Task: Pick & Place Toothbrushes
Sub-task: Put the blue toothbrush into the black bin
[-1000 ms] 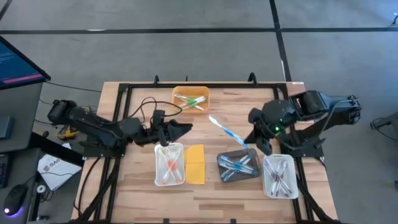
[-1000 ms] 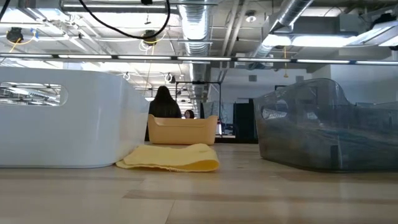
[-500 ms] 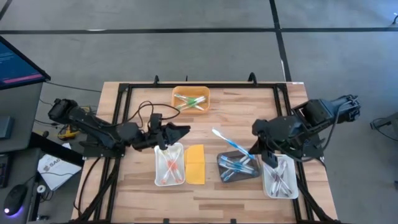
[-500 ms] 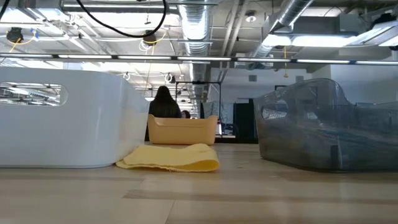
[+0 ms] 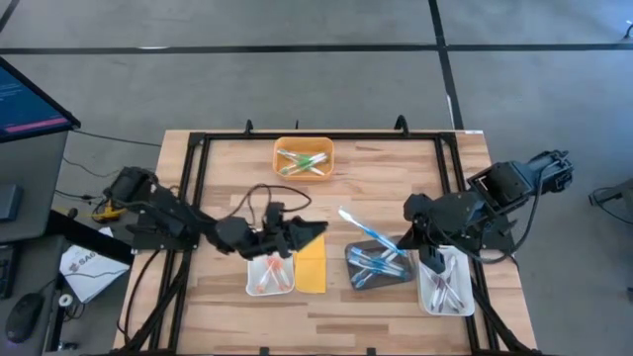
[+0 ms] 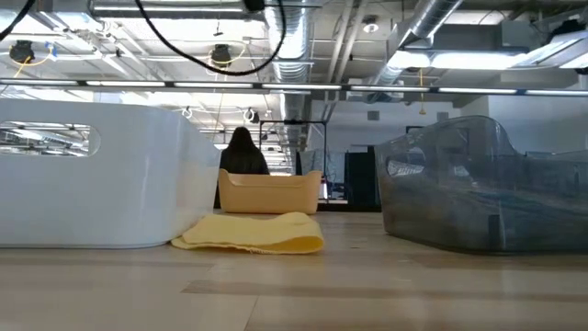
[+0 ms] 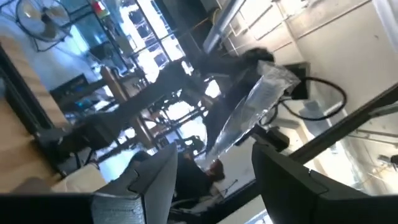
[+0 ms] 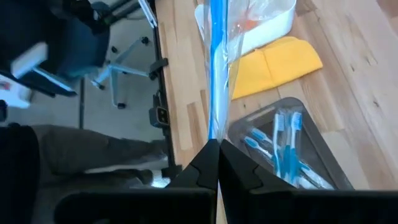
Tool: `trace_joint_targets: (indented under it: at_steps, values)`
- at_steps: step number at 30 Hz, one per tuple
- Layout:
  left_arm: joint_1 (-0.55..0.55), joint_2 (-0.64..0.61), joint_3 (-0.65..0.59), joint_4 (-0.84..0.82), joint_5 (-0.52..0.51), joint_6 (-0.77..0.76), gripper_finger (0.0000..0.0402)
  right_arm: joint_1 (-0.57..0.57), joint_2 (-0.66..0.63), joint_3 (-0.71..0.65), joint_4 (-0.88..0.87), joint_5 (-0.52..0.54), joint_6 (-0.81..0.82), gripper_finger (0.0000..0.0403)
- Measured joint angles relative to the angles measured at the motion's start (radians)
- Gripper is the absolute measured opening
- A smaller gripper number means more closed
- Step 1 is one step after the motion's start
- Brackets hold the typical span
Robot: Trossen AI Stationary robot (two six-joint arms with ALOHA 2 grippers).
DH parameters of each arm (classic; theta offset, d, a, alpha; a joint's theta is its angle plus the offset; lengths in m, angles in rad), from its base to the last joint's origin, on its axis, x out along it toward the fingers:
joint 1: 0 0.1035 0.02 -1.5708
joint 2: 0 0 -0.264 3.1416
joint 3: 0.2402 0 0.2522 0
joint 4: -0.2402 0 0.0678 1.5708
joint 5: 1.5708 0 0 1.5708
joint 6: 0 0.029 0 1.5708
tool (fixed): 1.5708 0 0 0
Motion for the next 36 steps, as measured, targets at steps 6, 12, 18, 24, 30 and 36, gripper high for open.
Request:
trace_joint_targets:
  at_steps: [6,12,18,24,30,36]
  values:
    - [0.000,0.069,0.055,0.000,0.086,-0.008,0.0204,0.043,0.033,-0.005,-0.173,0.001,-0.185,0.0000]
    - [-0.005,-0.043,0.026,-0.003,0.172,0.046,0.0204,0.079,0.085,-0.064,-0.244,0.004,-0.517,0.0000]
    - [-0.013,-0.208,0.019,0.002,0.173,0.219,0.0204,0.078,0.195,-0.179,-0.222,0.032,-0.832,0.0000]
    - [-0.049,-0.310,0.019,-0.001,0.168,0.321,0.0204,0.055,0.289,-0.314,-0.123,0.105,-0.927,0.0000]
    - [-0.118,-0.312,0.019,-0.005,0.103,0.370,0.0204,-0.012,0.276,-0.461,0.088,0.053,-0.895,0.0000]
    - [-0.145,-0.261,0.019,-0.011,0.043,0.346,0.0204,-0.067,0.223,-0.541,0.123,0.050,-0.894,0.0000]
